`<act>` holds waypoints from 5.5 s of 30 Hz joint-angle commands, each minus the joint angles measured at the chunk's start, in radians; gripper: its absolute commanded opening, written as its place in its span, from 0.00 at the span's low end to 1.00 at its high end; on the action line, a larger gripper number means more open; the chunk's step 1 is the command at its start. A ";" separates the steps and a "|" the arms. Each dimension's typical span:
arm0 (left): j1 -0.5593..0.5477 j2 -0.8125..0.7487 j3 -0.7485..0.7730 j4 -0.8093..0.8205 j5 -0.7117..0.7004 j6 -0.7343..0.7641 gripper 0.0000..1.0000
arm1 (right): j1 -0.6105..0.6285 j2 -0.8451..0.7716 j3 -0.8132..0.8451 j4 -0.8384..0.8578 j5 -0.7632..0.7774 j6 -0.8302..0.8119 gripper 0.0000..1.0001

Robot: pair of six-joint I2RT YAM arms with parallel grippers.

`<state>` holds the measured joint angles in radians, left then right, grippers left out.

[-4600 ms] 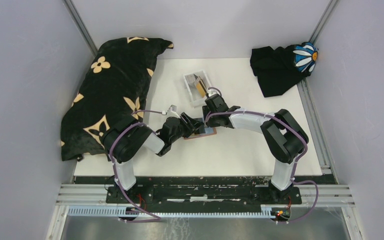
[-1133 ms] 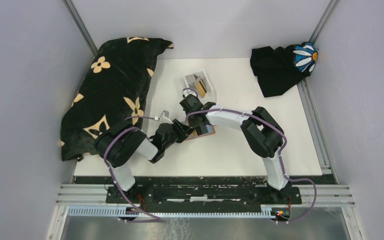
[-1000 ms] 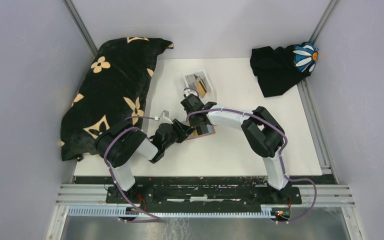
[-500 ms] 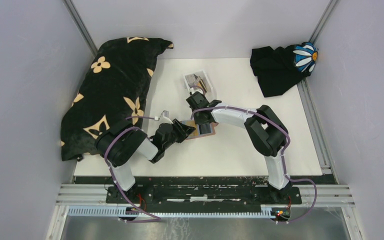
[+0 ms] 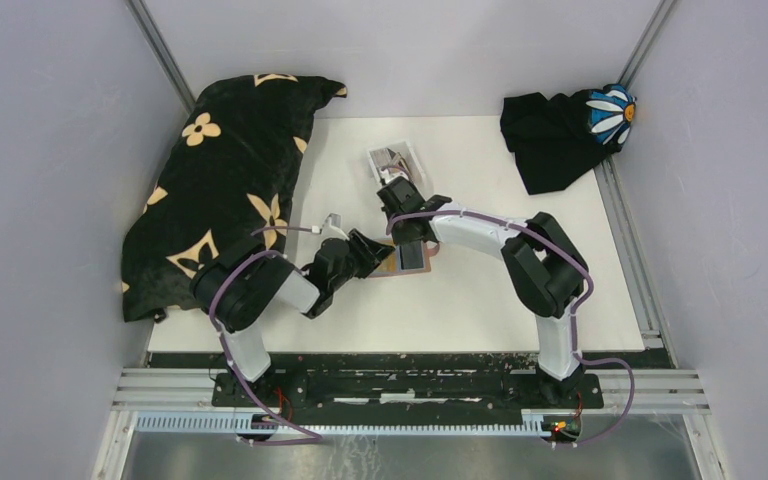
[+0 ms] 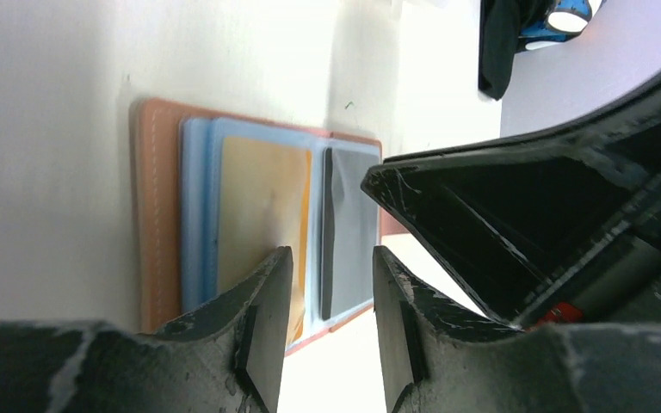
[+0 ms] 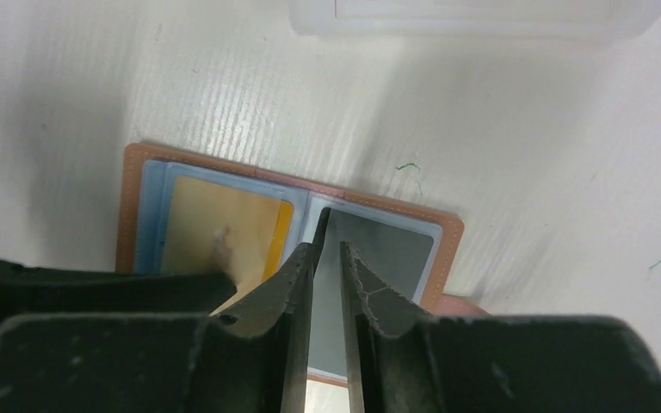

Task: Put the credit cards into the card holder

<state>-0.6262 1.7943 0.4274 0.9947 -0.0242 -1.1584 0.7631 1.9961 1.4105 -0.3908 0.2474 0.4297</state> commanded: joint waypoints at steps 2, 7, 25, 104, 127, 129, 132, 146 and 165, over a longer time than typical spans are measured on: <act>0.013 0.006 0.098 -0.058 0.018 0.068 0.48 | -0.006 -0.070 0.104 -0.028 0.007 -0.049 0.28; 0.021 -0.013 0.140 -0.051 0.040 0.077 0.50 | -0.013 -0.065 0.175 -0.052 0.013 -0.071 0.38; 0.083 -0.113 0.247 -0.220 0.013 0.193 0.56 | -0.171 0.210 0.696 -0.142 -0.100 -0.162 0.49; 0.143 0.192 0.618 -0.471 -0.053 0.318 0.57 | -0.224 0.327 0.601 -0.017 -0.248 0.014 0.16; 0.144 0.228 0.668 -0.552 -0.176 0.405 0.57 | -0.269 0.363 0.685 -0.091 -0.134 -0.069 0.16; 0.146 0.228 0.666 -0.556 -0.180 0.408 0.57 | -0.275 0.365 0.689 -0.093 -0.134 -0.075 0.16; 0.147 0.228 0.665 -0.556 -0.182 0.410 0.57 | -0.279 0.363 0.696 -0.097 -0.138 -0.080 0.16; 0.147 0.216 0.653 -0.554 -0.167 0.414 0.56 | -0.262 0.325 0.734 -0.112 -0.171 -0.071 0.38; 0.149 0.217 0.659 -0.544 -0.145 0.413 0.55 | -0.250 0.466 0.936 -0.253 -0.157 -0.142 0.72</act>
<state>-0.4797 2.0029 1.0706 0.4583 -0.1555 -0.7948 0.5083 2.4260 2.2868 -0.6106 0.0875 0.3191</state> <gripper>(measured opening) 0.557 0.692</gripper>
